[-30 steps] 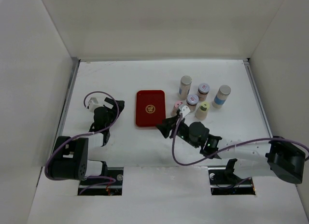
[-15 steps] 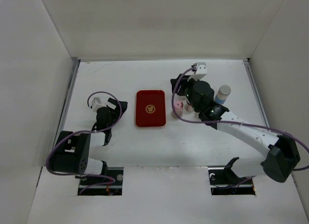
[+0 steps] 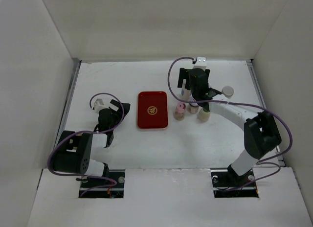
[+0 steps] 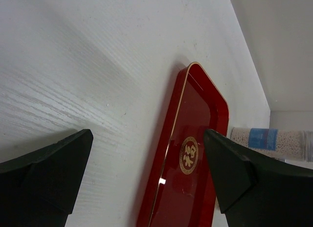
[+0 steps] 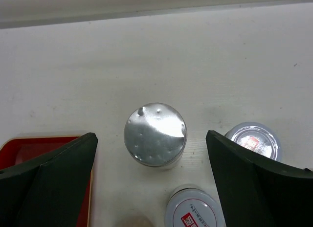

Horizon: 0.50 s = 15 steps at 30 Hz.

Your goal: Organize the condiment bottles

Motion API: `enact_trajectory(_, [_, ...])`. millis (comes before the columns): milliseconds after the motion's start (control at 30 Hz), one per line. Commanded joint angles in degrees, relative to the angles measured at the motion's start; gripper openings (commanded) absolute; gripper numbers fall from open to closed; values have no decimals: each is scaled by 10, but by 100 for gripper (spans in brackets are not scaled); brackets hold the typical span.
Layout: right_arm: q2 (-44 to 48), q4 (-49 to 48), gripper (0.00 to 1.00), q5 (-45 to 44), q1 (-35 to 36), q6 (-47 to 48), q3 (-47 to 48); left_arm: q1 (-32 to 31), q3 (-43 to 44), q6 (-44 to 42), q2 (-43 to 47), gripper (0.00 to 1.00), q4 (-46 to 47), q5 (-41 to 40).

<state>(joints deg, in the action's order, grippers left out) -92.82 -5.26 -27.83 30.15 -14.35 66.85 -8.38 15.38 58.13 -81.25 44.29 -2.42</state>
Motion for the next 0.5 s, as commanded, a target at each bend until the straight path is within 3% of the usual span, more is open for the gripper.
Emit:
enact_trajectory(0, [-30,4,100,14,-6,6,40,-1,8,1,1,100,27,3])
enact_trajectory(100, [-58,6,97,16,-8,10,58,0,8,4,0,100,27,7])
enact_trajectory(200, [-83,11,85,17,-15,6,73,0,6,4,3,100,28,3])
enact_trajectory(267, [-86,5,61,11,-15,5,79,1,6,4,-1,100,28,3])
enact_trajectory(333, [-73,-30,48,6,-11,10,73,-1,8,6,-7,100,32,7])
enact_trajectory(467, [-19,-141,46,-1,0,37,40,-3,5,6,-6,100,38,4])
